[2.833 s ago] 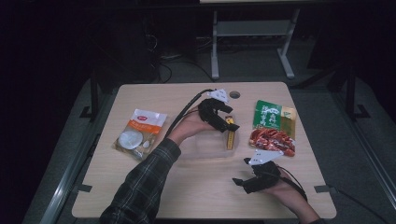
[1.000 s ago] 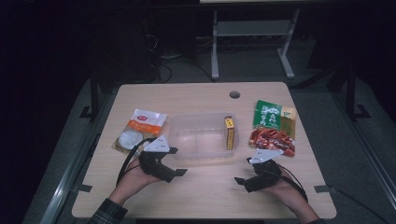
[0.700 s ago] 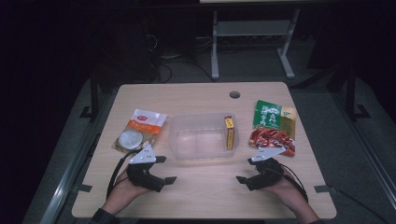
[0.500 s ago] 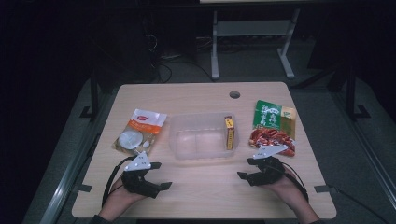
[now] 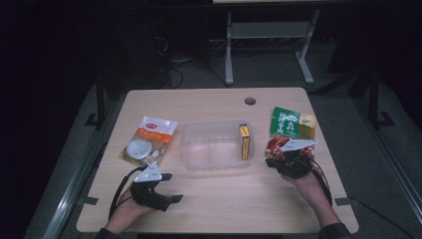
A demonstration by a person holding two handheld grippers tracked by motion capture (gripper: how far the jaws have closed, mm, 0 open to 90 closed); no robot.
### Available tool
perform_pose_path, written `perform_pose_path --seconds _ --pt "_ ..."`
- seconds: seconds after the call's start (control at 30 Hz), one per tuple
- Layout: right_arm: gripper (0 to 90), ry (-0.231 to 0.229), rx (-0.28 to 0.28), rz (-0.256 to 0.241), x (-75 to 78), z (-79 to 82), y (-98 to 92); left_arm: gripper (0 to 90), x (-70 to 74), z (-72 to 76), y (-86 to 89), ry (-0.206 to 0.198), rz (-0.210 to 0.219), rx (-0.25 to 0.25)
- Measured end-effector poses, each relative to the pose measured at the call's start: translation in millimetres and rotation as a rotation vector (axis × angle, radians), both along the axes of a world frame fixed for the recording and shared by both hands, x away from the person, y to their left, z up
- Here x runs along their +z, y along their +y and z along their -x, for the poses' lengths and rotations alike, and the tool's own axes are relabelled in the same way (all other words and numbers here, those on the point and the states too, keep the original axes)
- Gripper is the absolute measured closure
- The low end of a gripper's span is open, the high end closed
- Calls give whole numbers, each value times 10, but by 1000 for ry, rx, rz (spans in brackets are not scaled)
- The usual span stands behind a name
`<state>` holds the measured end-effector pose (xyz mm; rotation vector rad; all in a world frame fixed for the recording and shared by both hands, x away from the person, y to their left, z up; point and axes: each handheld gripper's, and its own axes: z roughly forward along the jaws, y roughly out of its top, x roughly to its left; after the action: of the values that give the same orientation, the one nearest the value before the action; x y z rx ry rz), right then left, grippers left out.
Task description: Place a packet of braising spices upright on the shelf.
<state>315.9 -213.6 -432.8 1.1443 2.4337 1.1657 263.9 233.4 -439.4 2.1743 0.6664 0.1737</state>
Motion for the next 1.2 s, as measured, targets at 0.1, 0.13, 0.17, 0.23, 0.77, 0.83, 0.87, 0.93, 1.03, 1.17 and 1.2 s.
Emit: perform_pose_path --seconds 0.1,0.13,0.17,0.23,0.77,0.83,0.87,0.93,1.03,1.17,1.2 --pt "897 -15 -13 19 23 -62 -37 155 -5 -7 -3 7 8 4" --pt "897 -22 -16 23 31 -85 -46 155 -5 -9 -4 8 10 5" --pt "897 -28 -25 30 39 -108 -52 155 -6 -10 -7 8 10 4" --pt "897 -31 -35 25 41 -172 -86 155 -9 -7 -14 9 13 2" --pt "899 -74 -168 33 105 -806 -334 156 6 -28 24 5 23 8" --pt "899 -86 -186 9 108 -883 -384 156 11 -25 17 5 27 8" --pt "899 -76 -199 12 102 -927 -407 156 15 -19 12 5 28 6" --pt "900 -72 -225 23 89 -1019 -456 156 12 -19 14 5 23 5" --pt "900 -71 -269 -2 51 -1143 -532 156 5 -25 15 6 26 9" --pt "900 -102 -324 19 0 -1292 -586 156 15 -18 13 3 17 4" --pt "900 -99 -338 15 -18 -1329 -606 156 13 -20 9 -2 16 0"
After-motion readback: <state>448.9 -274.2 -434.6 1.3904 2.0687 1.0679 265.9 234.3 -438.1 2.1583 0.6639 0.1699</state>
